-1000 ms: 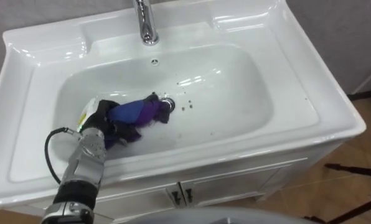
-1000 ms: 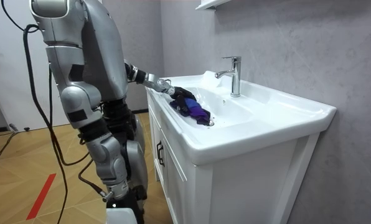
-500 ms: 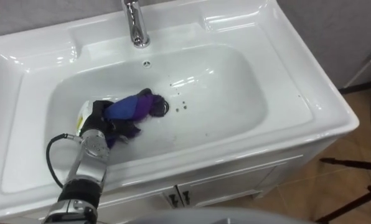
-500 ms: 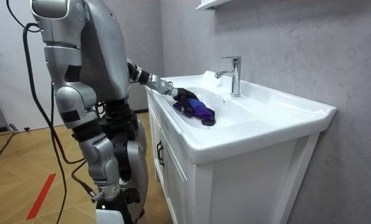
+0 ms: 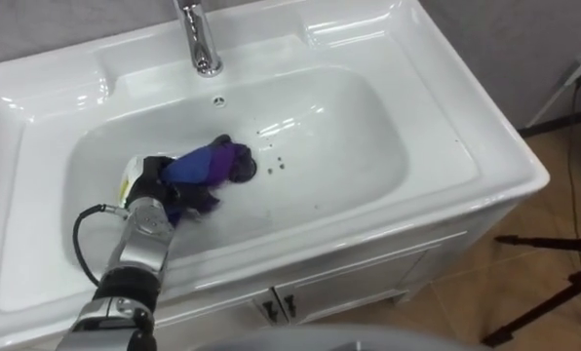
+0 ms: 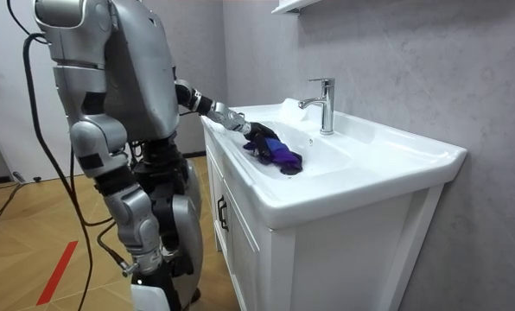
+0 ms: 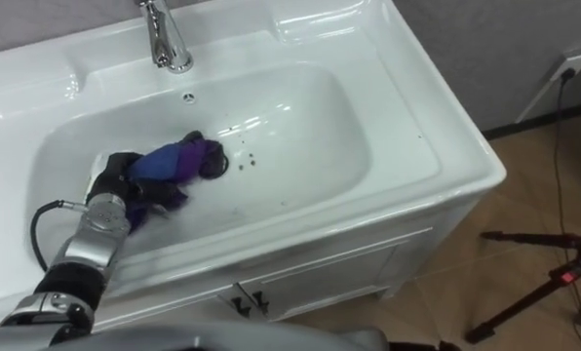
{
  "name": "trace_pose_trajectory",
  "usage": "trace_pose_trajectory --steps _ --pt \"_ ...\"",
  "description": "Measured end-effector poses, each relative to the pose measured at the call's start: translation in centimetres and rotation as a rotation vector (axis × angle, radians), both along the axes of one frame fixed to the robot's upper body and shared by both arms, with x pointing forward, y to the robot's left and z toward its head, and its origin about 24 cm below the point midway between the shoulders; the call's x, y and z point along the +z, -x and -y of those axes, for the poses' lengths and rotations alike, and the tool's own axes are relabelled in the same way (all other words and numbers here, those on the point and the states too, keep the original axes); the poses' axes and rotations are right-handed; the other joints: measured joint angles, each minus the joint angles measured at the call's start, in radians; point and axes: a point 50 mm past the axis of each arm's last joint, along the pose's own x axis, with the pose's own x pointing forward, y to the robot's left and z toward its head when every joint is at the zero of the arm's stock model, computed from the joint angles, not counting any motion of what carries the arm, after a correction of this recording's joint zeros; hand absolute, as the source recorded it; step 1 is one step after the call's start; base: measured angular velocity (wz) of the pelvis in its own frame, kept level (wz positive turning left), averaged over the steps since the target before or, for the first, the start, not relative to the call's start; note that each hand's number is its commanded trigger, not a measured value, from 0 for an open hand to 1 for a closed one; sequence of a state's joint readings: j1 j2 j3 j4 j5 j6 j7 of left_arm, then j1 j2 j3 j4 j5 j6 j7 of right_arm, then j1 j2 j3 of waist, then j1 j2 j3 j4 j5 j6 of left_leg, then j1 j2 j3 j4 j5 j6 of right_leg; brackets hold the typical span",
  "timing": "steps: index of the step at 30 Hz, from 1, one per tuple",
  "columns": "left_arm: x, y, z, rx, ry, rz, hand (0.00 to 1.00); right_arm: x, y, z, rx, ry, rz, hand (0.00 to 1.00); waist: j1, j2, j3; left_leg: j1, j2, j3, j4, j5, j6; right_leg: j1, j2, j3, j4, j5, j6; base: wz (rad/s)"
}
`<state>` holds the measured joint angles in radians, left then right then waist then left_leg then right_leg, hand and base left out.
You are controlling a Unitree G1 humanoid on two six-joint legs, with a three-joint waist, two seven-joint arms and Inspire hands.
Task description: Wipe basin
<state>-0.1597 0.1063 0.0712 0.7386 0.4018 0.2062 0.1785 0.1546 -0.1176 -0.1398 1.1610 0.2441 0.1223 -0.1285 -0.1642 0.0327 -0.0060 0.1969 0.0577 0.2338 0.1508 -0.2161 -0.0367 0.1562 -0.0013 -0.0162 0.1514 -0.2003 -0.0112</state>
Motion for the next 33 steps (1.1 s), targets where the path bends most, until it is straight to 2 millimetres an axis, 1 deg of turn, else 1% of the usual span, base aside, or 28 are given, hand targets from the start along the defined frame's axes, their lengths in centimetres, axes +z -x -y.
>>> trace_pose_trajectory --steps 1,2,4,5,6,7,9,11,12,13,15,17,18,20,22,25,29,32,33 --pt "0.1 -0.1 0.2 0.0 0.006 0.001 1.0 0.0 0.1 0.0 0.001 0.0 -0.003 0.0 -0.013 -0.001 0.002 -0.001 0.0 0.001 0.0 0.0 0.0 0.0 0.0 0.0 0.0 0.001 0.0 0.0" --pt "0.1 -0.1 0.2 0.0 0.008 -0.001 1.0 0.0 0.1 0.0 0.002 0.001 -0.004 0.0 -0.022 -0.001 0.0022 -0.002 -0.001 0.001 0.0 0.0 0.0 0.0 -0.001 -0.001 0.0 0.001 0.0 0.0" --pt "0.2 -0.3 0.5 -0.027 0.0 -0.002 1.0 0.0 0.0 0.1 0.009 0.004 -0.003 0.0 -0.039 0.006 0.0045 -0.006 -0.001 0.007 0.0 0.0 0.0 -0.011 0.001 0.014 0.001 0.002 0.001 -0.13" --pt "0.3 -0.4 0.5 -0.031 0.001 -0.003 1.0 0.0 -0.1 0.1 0.011 0.005 -0.002 0.0 -0.047 0.01 0.0038 -0.009 0.0 0.007 0.001 0.0 0.0 -0.014 0.001 0.014 0.002 0.004 0.001 -0.13" --pt "0.5 -0.9 0.9 -0.051 0.005 0.001 1.0 0.0 -0.2 0.1 0.015 0.006 -0.002 0.0 -0.062 0.017 0.0073 -0.012 0.0 0.007 0.0 0.0 0.0 -0.017 0.0 0.014 0.002 0.005 0.002 -0.03" --pt "0.9 -1.6 1.2 -0.073 0.013 0.011 1.0 0.0 -0.2 0.1 0.017 0.004 -0.004 0.0 -0.072 0.019 0.0117 -0.016 0.0 0.007 0.0 0.0 0.0 -0.022 0.001 0.015 0.002 0.006 0.001 0.0" --pt "1.4 -2.4 1.8 -0.106 0.023 0.024 1.0 0.0 -0.3 0.1 0.02 0.003 -0.003 0.0 -0.08 0.021 0.0127 -0.023 0.001 0.011 0.0 0.0 0.0 -0.033 0.003 0.023 0.002 0.007 0.001 -0.13" --pt "1.9 -3.2 2.4 -0.146 0.026 0.036 1.0 0.0 -0.4 0.1 0.02 0.004 -0.001 0.0 -0.089 0.023 0.012 -0.029 0.002 0.011 0.0 0.0 0.0 -0.041 0.004 0.031 0.001 0.009 0.001 -0.15" --pt "2.5 -3.6 2.9 -0.176 0.027 0.056 1.0 0.0 -0.5 0.1 0.021 0.004 0.001 0.0 -0.098 0.024 0.0121 -0.03 0.001 0.012 0.0 0.0 0.0 -0.046 0.005 0.037 0.002 0.009 0.002 -0.19" --pt "2.8 -4.0 3.4 -0.201 0.024 0.07 1.0 0.0 -0.5 0.1 0.021 0.004 0.001 0.0 -0.1 0.025 0.0119 -0.03 0.001 0.012 -0.002 0.0 0.0 -0.05 0.006 0.041 0.003 0.01 0.002 -0.23" --pt "3.3 -4.5 3.7 -0.22 0.022 0.088 1.0 0.0 -0.7 0.1 0.021 0.002 0.001 0.0 -0.107 0.027 0.0119 -0.03 0.002 0.011 -0.003 0.0 0.0 -0.05 0.006 0.044 0.005 0.013 0.001 -0.2" --pt "3.7 -4.9 3.9 -0.242 0.001 0.098 1.0 0.0 -0.7 0.1 0.019 0.003 -0.007 0.0 -0.121 0.029 0.0127 -0.028 0.004 0.011 -0.007 0.0 0.0 -0.051 0.008 0.047 0.005 0.016 0.0 -0.09" --pt "3.9 -5.1 4.1 -0.259 -0.007 0.103 1.0 0.0 -0.7 0.2 0.016 0.004 -0.009 0.0 -0.134 0.03 0.0125 -0.028 0.003 0.01 -0.008 0.0 0.0 -0.051 0.008 0.049 0.004 0.017 0.0 -0.04" --pt "4.3 -5.3 4.1 -0.282 -0.013 0.106 1.0 -0.1 -0.6 0.2 0.013 0.005 -0.011 0.0 -0.147 0.031 0.013 -0.025 0.003 0.01 -0.008 0.0 0.0 -0.05 0.008 0.061 0.003 0.017 0.0 -0.07" --pt "4.5 -5.5 4.0 -0.308 -0.029 0.097 1.0 0.0 -0.7 0.3 0.01 0.01 -0.006 0.0 -0.166 0.04 0.0187 -0.019 0.001 0.009 -0.011 0.0 0.0 -0.046 0.006 0.069 0.003 0.017 0.001 -0.08" --pt "4.6 -5.7 4.0 -0.324 -0.029 0.077 1.0 0.0 -0.5 0.4 0.0 0.009 -0.02 0.0 -0.185 0.049 0.0197 -0.012 0.0 0.01 -0.021 0.0 0.0 -0.045 0.005 0.072 0.002 0.017 0.001 0.0" --pt "5.1 -6.1 4.2 -0.357 -0.034 0.069 1.0 -0.1 -0.3 0.4 -0.002 0.009 -0.038 0.0 -0.196 0.051 0.0205 -0.013 -0.001 0.01 -0.021 0.0 0.0 -0.046 0.006 0.072 0.002 0.017 0.001 0.01" --pt "5.9 -6.8 4.7 -0.405 -0.06 0.082 1.0 -0.1 -0.3 0.4 -0.003 0.006 -0.049 0.0 -0.199 0.054 0.0222 -0.014 -0.002 0.01 -0.021 0.0 0.0 -0.045 0.005 0.071 0.002 0.018 0.002 0.01" --pt "6.2 -7.2 5.0 -0.417 -0.065 0.09 1.0 -0.1 -0.5 0.4 -0.003 0.006 -0.049 0.0 -0.202 0.055 0.0239 -0.013 -0.002 0.01 -0.022 0.0 0.0 -0.044 0.005 0.072 0.002 0.018 0.002 0.0"
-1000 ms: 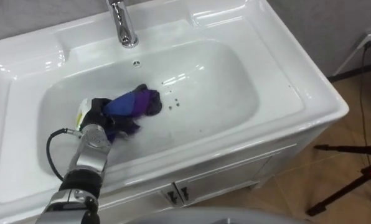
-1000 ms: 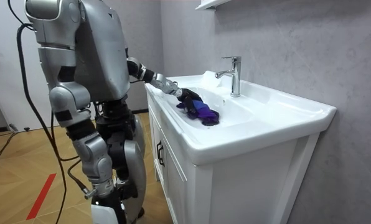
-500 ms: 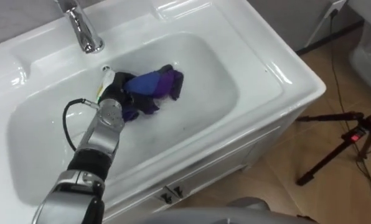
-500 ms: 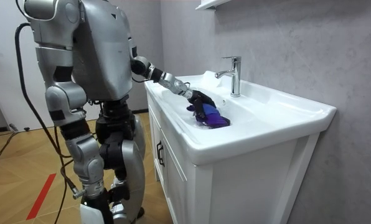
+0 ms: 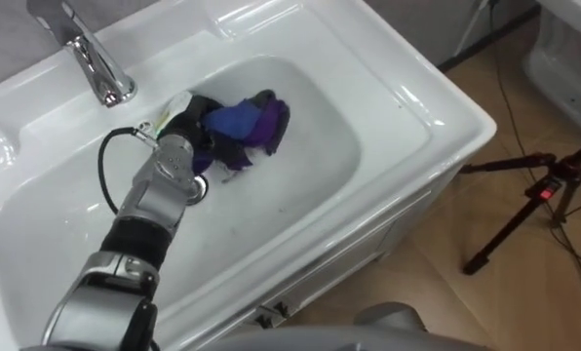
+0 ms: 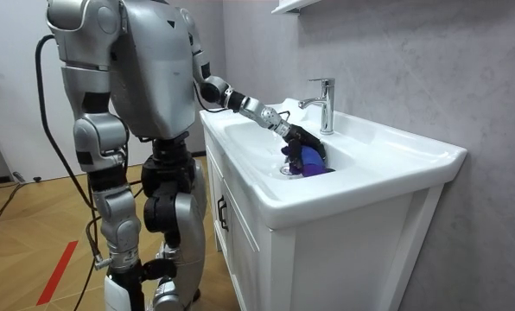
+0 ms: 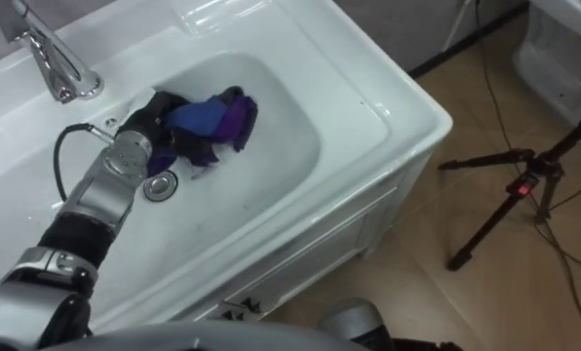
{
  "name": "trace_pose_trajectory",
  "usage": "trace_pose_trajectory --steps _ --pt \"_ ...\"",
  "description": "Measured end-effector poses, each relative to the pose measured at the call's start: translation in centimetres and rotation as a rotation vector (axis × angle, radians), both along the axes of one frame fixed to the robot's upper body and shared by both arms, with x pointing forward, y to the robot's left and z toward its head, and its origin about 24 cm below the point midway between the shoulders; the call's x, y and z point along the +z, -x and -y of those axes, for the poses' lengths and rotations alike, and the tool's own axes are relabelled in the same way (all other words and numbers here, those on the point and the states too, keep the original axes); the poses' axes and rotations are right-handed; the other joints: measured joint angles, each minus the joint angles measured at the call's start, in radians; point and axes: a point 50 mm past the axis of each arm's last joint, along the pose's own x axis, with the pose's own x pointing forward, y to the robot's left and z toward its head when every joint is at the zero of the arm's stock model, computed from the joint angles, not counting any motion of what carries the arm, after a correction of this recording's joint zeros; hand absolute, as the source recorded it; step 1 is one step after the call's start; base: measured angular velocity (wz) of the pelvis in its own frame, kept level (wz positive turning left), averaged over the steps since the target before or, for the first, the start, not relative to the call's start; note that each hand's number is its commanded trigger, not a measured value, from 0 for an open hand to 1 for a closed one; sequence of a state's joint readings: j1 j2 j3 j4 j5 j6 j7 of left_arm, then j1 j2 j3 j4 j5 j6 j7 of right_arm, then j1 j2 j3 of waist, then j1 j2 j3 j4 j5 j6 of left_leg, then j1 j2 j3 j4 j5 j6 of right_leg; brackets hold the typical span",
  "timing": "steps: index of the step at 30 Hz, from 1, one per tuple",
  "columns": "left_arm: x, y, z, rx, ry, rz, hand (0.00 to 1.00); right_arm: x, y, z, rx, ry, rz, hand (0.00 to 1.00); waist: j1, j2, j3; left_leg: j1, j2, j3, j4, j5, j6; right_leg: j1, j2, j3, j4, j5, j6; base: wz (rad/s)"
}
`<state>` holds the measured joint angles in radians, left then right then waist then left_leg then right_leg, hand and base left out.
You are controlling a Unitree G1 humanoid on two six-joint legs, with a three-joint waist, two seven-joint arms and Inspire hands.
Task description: Wipe basin
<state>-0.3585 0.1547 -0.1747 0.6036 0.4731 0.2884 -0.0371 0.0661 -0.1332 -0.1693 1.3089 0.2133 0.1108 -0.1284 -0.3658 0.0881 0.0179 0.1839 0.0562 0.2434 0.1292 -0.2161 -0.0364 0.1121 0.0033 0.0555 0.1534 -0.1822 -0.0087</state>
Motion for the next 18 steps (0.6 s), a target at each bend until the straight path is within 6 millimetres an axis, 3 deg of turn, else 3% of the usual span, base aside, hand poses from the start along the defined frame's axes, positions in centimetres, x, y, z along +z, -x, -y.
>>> trace_pose_trajectory --steps 4,18 --pt "0.52 -0.6 0.47 -0.019 -0.005 0.012 1.0 0.05 -0.43 0.13 0.002 0.004 0.004 0.0 -0.014 0.009 0.0056 0.001 0.0 0.0 0.0 0.0 0.0 0.001 0.0 0.0 0.0 0.0 0.0 0.0" --pt "-0.1 -0.3 0.56 -0.049 0.003 -0.073 1.0 0.08 -0.16 0.3 -0.006 0.012 -0.026 0.0 -0.013 0.013 0.0051 -0.001 0.0 0.005 -0.001 0.0 0.0 0.0 0.0 -0.014 0.001 0.0 0.0 0.0"
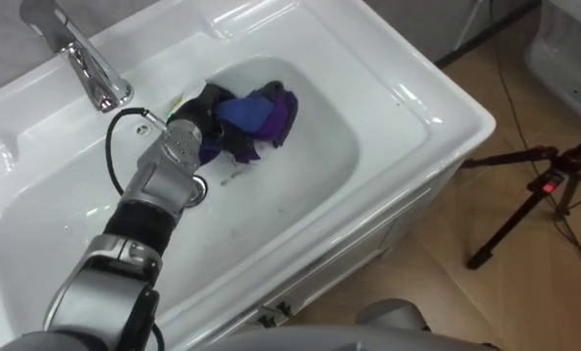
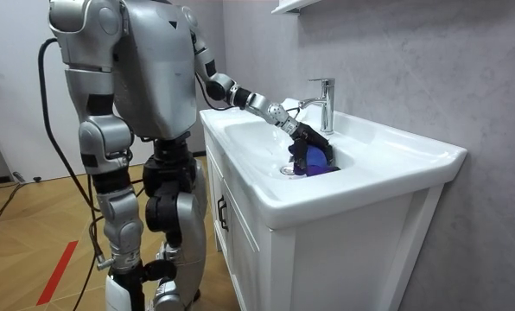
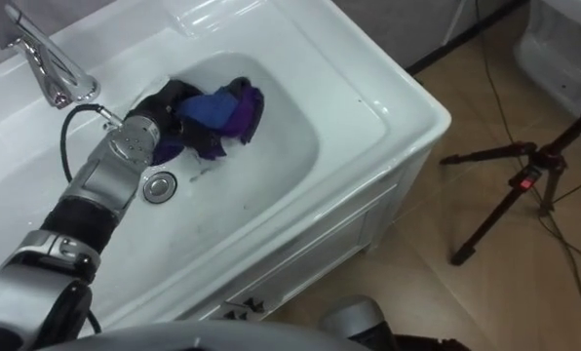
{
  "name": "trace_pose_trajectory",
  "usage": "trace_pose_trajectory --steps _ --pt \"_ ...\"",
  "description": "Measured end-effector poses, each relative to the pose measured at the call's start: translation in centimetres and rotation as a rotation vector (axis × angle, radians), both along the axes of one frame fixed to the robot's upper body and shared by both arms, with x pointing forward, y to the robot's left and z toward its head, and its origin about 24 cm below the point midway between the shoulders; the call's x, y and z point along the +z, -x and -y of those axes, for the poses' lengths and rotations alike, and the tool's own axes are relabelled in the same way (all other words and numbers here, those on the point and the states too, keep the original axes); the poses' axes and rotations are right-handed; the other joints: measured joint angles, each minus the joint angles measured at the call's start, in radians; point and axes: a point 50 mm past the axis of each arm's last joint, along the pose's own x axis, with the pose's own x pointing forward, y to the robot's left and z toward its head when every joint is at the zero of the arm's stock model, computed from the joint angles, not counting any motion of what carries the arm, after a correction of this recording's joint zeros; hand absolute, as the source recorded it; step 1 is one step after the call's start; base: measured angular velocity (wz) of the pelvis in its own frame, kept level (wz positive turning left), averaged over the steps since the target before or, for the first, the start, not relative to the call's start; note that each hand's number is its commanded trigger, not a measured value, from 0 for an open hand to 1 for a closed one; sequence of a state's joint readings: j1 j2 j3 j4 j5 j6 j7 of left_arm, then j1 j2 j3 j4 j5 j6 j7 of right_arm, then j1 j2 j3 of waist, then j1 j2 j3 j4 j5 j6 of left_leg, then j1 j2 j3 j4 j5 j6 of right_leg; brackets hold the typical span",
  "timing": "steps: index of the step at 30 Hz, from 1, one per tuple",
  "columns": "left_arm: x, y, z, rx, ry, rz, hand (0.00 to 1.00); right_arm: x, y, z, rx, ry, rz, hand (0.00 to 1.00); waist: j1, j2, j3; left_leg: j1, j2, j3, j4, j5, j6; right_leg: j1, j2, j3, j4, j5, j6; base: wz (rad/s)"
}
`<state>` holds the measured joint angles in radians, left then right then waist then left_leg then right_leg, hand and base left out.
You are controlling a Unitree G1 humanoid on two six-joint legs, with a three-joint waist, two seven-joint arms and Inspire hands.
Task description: Wipe basin
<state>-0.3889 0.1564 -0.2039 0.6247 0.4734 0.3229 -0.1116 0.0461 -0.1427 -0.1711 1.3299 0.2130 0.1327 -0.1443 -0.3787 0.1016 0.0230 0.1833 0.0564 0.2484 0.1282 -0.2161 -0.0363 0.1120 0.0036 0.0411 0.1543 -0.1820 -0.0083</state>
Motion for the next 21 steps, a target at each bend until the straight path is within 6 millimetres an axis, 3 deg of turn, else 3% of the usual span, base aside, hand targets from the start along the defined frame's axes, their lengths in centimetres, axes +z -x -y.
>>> trace_pose_trajectory --steps 11,15,21 --pt "-1.6 0.9 -0.6 -0.018 -0.057 -0.115 1.0 0.1 0.7 0.2 0.005 0.007 -0.025 0.0 0.009 -0.001 -0.0018 0.018 0.001 -0.002 0.0 0.0 0.0 0.012 0.001 0.0 0.004 0.0 0.0 -0.03" --pt "-2.4 1.8 -1.0 -0.032 -0.088 -0.164 1.0 0.1 0.8 0.4 0.015 0.01 -0.028 0.0 0.029 -0.001 -0.0067 0.021 0.002 -0.007 0.001 0.0 0.0 0.013 0.006 0.013 0.005 0.0 0.0 -0.11" --pt "-3.9 3.4 -2.2 0.002 -0.081 -0.219 1.0 0.2 0.9 0.5 0.04 0.02 -0.036 0.0 0.045 -0.017 -0.0088 0.028 0.004 -0.004 0.001 0.0 0.0 0.014 0.009 0.014 0.015 0.0 0.0 -0.01"
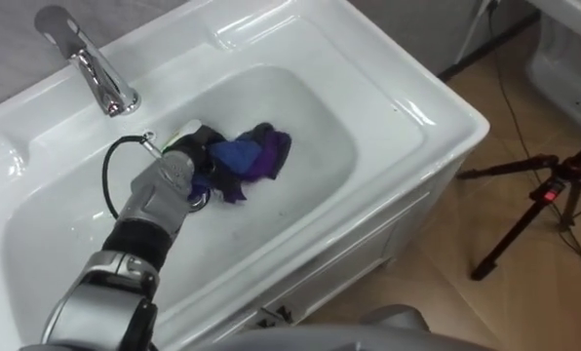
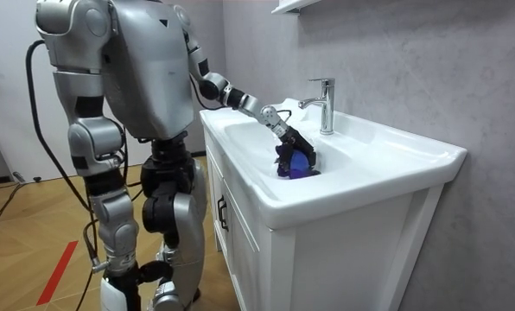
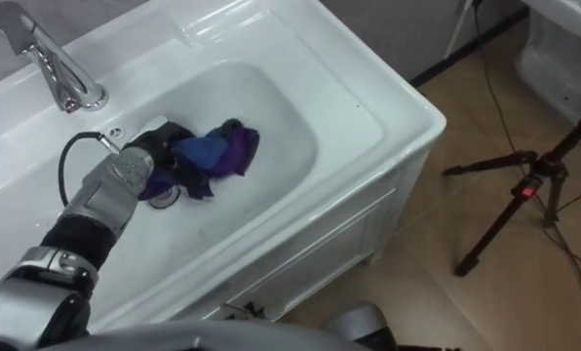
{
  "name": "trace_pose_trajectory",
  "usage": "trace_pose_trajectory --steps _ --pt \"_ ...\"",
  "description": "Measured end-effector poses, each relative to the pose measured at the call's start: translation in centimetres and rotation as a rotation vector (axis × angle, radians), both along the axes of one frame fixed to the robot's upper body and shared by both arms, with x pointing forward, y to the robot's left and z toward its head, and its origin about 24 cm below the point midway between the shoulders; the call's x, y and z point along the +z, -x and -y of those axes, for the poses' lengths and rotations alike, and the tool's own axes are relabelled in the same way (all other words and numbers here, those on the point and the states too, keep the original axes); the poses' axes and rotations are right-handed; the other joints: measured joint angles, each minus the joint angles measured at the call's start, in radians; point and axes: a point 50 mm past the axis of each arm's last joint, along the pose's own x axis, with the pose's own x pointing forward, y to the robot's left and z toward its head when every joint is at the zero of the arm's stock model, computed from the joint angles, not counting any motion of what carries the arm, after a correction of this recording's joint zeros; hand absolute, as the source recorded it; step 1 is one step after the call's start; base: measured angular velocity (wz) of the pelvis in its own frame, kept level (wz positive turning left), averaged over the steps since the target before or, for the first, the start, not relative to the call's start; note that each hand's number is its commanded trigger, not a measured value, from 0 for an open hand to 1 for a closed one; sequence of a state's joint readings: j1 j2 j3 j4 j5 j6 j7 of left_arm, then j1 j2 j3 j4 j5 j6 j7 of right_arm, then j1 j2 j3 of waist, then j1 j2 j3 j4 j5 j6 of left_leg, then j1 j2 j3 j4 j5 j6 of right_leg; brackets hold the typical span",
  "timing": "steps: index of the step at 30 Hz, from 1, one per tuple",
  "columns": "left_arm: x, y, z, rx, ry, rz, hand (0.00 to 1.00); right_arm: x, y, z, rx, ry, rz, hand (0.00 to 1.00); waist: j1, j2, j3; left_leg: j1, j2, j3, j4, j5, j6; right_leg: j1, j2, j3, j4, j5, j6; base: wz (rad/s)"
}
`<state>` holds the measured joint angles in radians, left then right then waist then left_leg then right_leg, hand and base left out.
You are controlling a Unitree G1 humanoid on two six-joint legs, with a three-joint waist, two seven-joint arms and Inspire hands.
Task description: Wipe basin
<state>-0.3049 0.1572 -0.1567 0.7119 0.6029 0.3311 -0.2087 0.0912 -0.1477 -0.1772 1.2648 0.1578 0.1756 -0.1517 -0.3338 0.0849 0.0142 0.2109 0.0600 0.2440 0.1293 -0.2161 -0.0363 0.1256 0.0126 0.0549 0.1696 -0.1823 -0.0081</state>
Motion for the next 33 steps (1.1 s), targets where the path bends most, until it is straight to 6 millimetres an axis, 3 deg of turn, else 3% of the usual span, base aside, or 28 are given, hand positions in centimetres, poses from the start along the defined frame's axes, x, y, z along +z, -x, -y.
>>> trace_pose_trajectory --steps 4,10,15,23,28,33 --pt "-1.0 1.0 -0.7 0.02 0.012 -0.025 1.0 0.0 0.5 0.1 0.025 0.014 -0.023 0.0 0.041 -0.024 -0.0019 0.02 -0.001 0.011 0.001 0.0 0.0 0.018 0.001 0.008 -0.003 -0.007 0.0 -0.05" --pt "-2.0 2.6 -1.5 0.04 0.012 -0.026 1.0 0.1 0.6 0.4 0.068 0.046 -0.046 0.0 0.077 -0.025 -0.004 0.023 -0.001 0.018 0.008 0.0 0.0 0.013 0.001 0.005 0.006 -0.014 0.005 0.05" --pt "-2.6 3.7 -2.2 0.054 -0.031 -0.033 1.0 0.0 1.3 0.1 0.09 0.027 -0.095 0.0 0.095 -0.026 -0.0232 0.029 -0.001 0.016 0.008 0.0 0.0 0.019 0.0 0.0 0.007 -0.008 0.005 0.02" --pt "-3.1 5.1 -3.6 0.119 -0.098 -0.008 1.0 0.1 1.9 0.3 0.167 0.037 -0.172 0.0 0.099 -0.028 -0.0236 0.044 0.0 0.016 0.005 0.0 0.0 0.032 0.003 0.001 0.009 -0.011 0.001 -0.02" --pt "-2.8 6.0 -6.0 0.146 -0.235 0.031 1.0 0.2 2.0 0.6 0.175 0.047 -0.191 0.0 0.154 -0.03 -0.0244 0.043 0.006 0.016 0.005 0.0 0.0 0.021 0.008 0.001 0.018 -0.014 -0.006 -0.04" --pt "-2.9 6.4 -6.4 0.171 -0.273 0.061 1.0 0.3 1.3 1.0 0.161 0.06 -0.164 0.0 0.181 -0.024 -0.0285 0.042 0.006 0.015 0.004 0.0 0.0 0.018 0.008 0.001 0.016 -0.013 -0.006 -0.02"
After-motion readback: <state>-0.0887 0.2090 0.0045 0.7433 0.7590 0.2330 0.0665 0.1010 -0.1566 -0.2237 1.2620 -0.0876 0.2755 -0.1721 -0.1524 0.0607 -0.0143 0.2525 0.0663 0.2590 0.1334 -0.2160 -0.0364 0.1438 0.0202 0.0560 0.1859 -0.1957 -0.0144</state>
